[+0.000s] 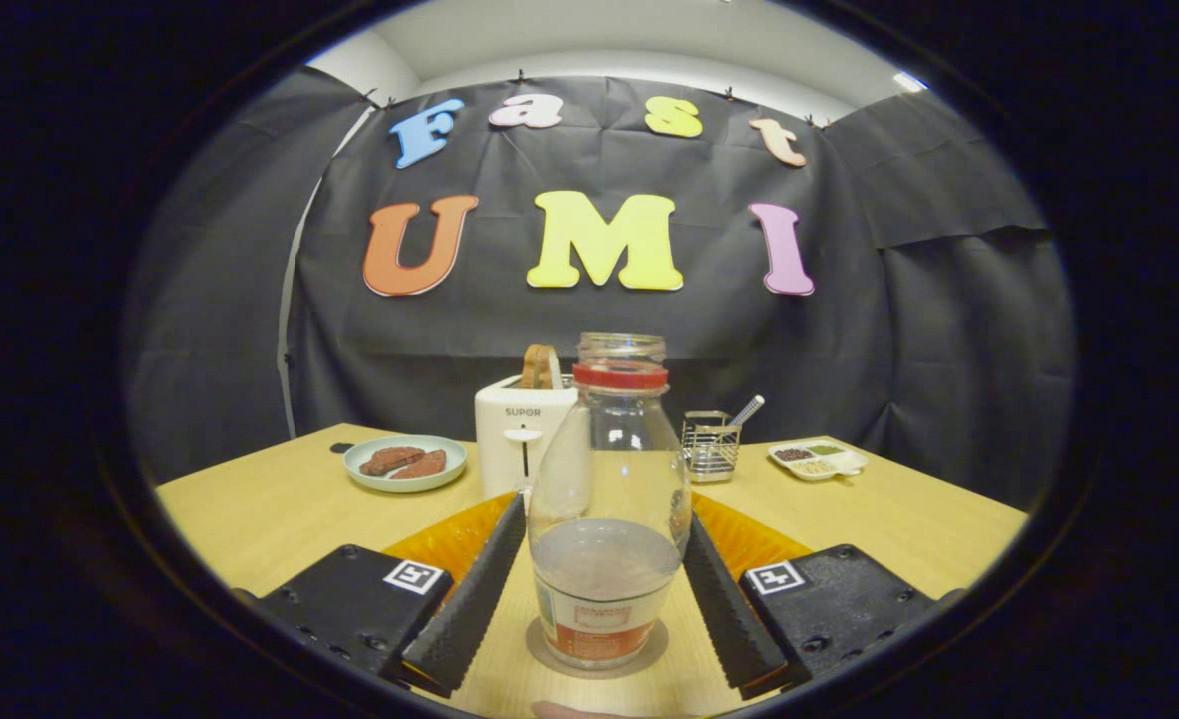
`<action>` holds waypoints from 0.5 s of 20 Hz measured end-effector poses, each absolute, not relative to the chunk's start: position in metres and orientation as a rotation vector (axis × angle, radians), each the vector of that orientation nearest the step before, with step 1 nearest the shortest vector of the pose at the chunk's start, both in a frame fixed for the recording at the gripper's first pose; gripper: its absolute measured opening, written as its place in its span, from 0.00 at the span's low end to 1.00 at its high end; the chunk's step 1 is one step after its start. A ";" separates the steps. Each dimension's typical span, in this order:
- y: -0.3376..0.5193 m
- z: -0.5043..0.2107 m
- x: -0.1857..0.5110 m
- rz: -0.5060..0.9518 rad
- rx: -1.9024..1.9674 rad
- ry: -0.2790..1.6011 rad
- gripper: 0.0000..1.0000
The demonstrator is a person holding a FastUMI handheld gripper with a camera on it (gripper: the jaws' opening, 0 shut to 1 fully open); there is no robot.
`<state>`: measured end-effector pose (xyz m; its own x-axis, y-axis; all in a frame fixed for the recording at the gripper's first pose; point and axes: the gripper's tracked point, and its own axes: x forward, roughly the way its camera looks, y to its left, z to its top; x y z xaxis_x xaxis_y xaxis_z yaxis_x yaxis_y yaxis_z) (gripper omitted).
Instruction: Take the bottle from table, then pour the juice into the cup, finally place the bottle on the coaster
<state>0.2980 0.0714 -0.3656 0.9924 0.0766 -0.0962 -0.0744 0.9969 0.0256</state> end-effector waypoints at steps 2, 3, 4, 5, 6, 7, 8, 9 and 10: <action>0.071 -0.363 0.298 0.078 0.024 0.090 0.96; 0.072 -0.362 0.296 0.079 0.024 0.085 0.98; 0.072 -0.359 0.295 0.082 0.024 0.081 1.00; 0.073 -0.358 0.294 0.084 0.021 0.074 1.00; 0.072 -0.355 0.293 0.086 0.019 0.064 1.00; 0.073 -0.354 0.292 0.087 0.019 0.059 1.00; 0.074 -0.354 0.292 0.089 0.021 0.062 1.00; 0.075 -0.355 0.291 0.092 0.029 0.068 1.00; 0.075 -0.356 0.291 0.095 0.036 0.076 1.00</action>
<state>0.2908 0.0749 -0.3557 0.9926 0.0957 -0.0743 -0.0930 0.9949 0.0396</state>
